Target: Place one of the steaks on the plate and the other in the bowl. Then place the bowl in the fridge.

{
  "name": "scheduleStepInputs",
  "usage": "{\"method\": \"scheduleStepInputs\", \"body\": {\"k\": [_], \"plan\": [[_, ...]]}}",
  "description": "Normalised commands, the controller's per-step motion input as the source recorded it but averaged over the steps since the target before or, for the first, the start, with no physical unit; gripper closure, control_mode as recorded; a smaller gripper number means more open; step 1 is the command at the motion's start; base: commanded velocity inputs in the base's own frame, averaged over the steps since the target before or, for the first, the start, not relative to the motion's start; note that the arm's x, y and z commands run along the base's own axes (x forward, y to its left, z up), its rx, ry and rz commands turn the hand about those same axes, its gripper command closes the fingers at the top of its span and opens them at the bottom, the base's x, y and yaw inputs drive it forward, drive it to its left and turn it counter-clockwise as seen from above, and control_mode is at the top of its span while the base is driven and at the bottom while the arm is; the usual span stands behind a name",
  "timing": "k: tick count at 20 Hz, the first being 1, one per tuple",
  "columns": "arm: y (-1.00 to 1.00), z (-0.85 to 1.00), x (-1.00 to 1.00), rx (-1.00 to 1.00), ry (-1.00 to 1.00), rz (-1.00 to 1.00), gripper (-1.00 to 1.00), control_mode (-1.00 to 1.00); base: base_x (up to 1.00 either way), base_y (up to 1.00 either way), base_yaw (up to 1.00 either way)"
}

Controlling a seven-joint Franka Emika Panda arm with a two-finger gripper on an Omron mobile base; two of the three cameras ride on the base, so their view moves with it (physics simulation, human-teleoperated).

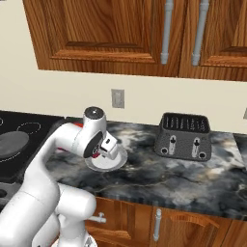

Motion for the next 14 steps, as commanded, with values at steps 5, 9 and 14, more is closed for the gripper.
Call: {"method": "scheduleStepInputs", "body": {"k": [5,9,14], "plan": [[0.00,-0.42,0.25,0.00,0.10,0.00,1.00,-1.00,0.00,0.00,0.00],[0.00,-0.32,0.24,0.00,0.07,0.00,1.00,-1.00,0.00,0.00,0.00],[0.09,-0.28,0.26,0.00,0.09,0.00,1.00,-1.00,0.00,0.00,0.00]]}}
